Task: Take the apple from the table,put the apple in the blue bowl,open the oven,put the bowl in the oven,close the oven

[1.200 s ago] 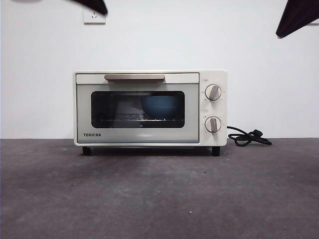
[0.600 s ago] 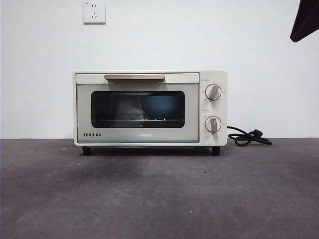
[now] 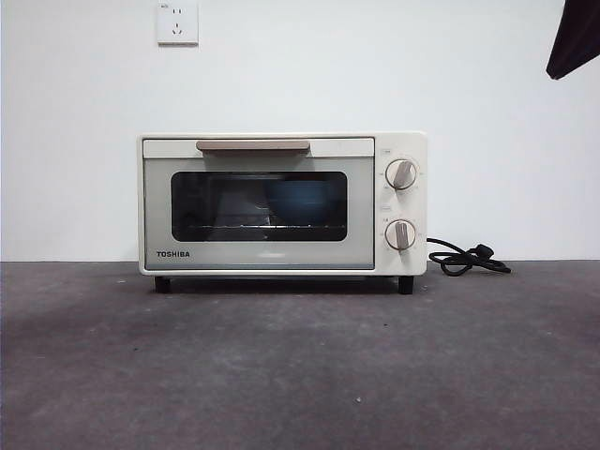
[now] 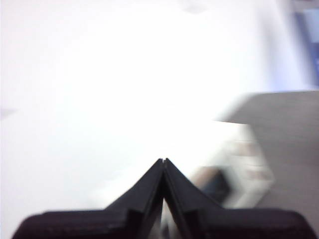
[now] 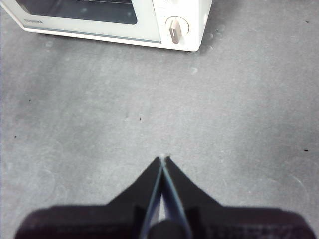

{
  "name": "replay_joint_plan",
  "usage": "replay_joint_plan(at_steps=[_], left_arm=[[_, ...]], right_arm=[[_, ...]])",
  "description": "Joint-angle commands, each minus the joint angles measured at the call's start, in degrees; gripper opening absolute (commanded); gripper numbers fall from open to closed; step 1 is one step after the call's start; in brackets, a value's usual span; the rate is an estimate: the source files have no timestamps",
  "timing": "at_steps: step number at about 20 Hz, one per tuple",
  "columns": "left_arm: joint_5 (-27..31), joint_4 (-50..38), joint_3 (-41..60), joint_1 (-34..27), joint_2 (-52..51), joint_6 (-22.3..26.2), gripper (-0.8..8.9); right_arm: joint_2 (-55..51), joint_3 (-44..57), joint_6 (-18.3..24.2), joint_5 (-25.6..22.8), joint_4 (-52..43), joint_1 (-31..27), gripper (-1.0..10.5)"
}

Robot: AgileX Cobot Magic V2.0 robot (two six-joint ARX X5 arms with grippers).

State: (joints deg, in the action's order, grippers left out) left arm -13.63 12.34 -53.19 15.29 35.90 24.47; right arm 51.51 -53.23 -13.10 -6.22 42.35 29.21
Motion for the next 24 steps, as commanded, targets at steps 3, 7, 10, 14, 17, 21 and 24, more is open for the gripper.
replay_joint_plan(at_steps=[3,7,10,14,17,21,24], left_arm=[[4.26,-9.2,18.03,-7.8,-7.43,-0.26,-0.04],[4.28,-16.94,31.91,-10.23,-14.1,-7.15,-0.04],[6.73,-21.49,38.91,-11.32,-19.91,-12.11,-0.04],[13.94,-21.46,44.13,-14.99,-24.46,-20.76,-0.04],[13.55,-21.44,47.21,-17.38,-25.94,-21.9,-0.04],[13.18,-21.4,51.8,-17.62,-28.85,-22.36,-0.04],[13.27,-16.28,52.76,-17.79,-32.15,-22.47,-0.04]], right_arm=[[0.02,0.37,-0.39,-0.26,-0.37,0.02,0.0],[0.02,0.37,-0.39,-0.24,-0.37,0.02,0.0],[0.02,0.37,-0.39,-0.24,-0.37,0.02,0.0],[0.02,0.37,-0.39,-0.24,-0.37,0.02,0.0],[0.02,0.37,-0.39,-0.24,-0.37,0.02,0.0],[0.02,0.37,-0.39,-0.24,-0.37,0.02,0.0],[0.02,0.37,-0.39,-0.24,-0.37,0.02,0.0]])
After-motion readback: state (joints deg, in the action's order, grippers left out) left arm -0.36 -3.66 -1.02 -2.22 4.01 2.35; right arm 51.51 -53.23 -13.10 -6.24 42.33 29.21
